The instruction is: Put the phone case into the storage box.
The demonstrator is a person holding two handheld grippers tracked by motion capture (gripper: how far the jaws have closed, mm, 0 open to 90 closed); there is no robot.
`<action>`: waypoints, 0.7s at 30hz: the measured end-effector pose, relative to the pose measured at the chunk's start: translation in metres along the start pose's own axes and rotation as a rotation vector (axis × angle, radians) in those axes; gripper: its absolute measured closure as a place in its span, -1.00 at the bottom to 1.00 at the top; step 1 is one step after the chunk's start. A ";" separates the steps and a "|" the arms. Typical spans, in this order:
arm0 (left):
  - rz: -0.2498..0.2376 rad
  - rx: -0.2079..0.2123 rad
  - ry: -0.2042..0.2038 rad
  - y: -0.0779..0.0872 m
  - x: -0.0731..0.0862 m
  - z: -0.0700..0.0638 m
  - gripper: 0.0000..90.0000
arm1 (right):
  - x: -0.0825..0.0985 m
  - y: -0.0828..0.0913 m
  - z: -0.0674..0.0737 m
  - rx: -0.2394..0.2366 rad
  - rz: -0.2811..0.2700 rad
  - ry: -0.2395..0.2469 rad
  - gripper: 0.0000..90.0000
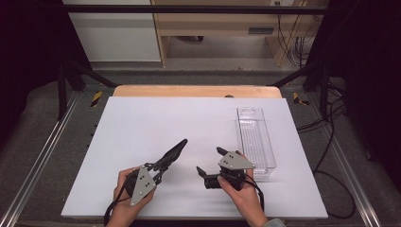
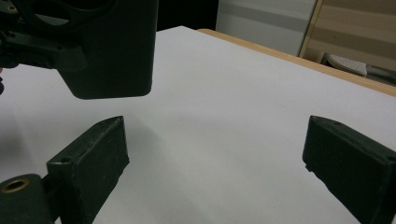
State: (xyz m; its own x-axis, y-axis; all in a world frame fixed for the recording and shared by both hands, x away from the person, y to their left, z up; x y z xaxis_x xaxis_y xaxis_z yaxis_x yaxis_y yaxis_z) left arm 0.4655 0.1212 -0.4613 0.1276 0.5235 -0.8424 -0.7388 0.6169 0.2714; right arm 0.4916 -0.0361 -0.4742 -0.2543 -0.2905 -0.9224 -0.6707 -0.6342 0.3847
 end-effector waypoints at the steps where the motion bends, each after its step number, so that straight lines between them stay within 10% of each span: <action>1: -0.003 0.008 0.011 0.000 0.000 -0.001 0.80 | 0.000 0.000 0.000 -0.001 0.000 0.000 -0.84; 21: -0.040 0.095 0.132 -0.003 -0.002 -0.012 0.80 | 0.002 -0.001 0.001 -0.029 0.004 -0.046 -0.86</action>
State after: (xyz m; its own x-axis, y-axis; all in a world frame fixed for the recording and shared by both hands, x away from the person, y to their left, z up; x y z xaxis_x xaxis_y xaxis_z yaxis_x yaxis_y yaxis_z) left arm 0.4595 0.1111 -0.4661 0.0630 0.4197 -0.9055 -0.6679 0.6919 0.2742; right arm 0.4913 -0.0351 -0.4766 -0.2895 -0.2604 -0.9211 -0.6492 -0.6537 0.3888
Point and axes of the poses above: each handheld gripper's, and its own axes: y roughly backward along the jaws, x roughly out of its underside, z roughly to its left, the point moved 10 cm from there along -y, roughly forward along the jaws, and after that the axes turned 4 degrees about z, right-handed, at the moved point
